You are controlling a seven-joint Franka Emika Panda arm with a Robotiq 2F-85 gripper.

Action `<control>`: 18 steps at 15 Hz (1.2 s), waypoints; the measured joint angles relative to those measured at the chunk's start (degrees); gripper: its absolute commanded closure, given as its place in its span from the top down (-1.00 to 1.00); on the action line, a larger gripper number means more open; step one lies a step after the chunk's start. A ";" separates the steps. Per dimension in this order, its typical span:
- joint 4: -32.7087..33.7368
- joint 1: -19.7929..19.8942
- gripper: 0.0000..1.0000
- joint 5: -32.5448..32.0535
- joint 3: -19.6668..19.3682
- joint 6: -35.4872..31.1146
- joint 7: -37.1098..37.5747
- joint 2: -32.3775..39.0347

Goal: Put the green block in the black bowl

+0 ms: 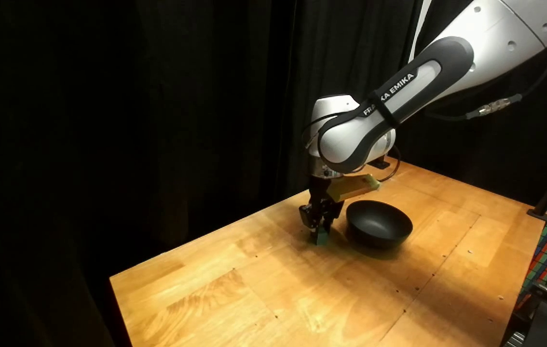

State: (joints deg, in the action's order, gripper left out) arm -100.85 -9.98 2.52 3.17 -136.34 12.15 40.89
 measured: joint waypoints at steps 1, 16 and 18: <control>0.00 0.29 -0.79 0.69 0.37 0.77 -0.20 -0.02; -12.35 4.87 0.75 0.33 -4.07 18.95 3.28 -21.23; -12.58 5.94 0.99 1.23 -3.94 22.95 1.13 -22.22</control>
State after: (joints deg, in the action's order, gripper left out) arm -113.44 -4.04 3.75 -0.78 -113.39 13.28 18.67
